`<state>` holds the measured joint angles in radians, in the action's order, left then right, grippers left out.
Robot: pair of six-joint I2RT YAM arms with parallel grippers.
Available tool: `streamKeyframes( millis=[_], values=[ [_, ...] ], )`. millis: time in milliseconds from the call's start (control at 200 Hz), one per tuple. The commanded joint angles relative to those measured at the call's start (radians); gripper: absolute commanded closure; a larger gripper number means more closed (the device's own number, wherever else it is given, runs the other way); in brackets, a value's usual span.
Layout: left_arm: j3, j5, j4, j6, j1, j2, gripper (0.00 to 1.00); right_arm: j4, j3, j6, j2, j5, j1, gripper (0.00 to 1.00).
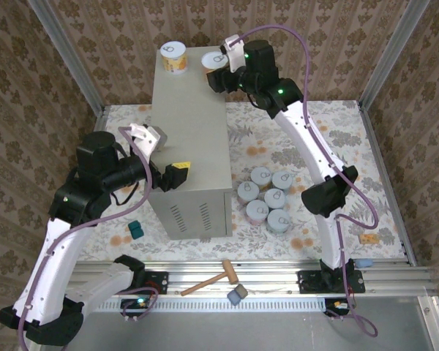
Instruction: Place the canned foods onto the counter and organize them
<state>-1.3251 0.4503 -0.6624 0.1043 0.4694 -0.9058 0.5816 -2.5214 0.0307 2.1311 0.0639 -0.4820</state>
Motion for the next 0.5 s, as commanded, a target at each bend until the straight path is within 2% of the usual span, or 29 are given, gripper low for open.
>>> streamKeyframes(
  millis=[0, 230, 495],
  values=[
    [0.006, 0.025, 0.023, -0.022, -0.007, 0.015, 0.00, -0.039, 0.006, 0.000, -0.032, 0.033, 0.010, 0.29],
    [0.011, 0.021, 0.020, -0.024, -0.007, 0.026, 0.00, -0.057, -0.077, -0.017, 0.028, 0.066, 0.010, 0.35],
    [0.013, 0.012, 0.014, -0.025, -0.007, 0.033, 0.00, -0.057, -0.227, -0.043, 0.143, 0.085, 0.010, 0.35]
  ],
)
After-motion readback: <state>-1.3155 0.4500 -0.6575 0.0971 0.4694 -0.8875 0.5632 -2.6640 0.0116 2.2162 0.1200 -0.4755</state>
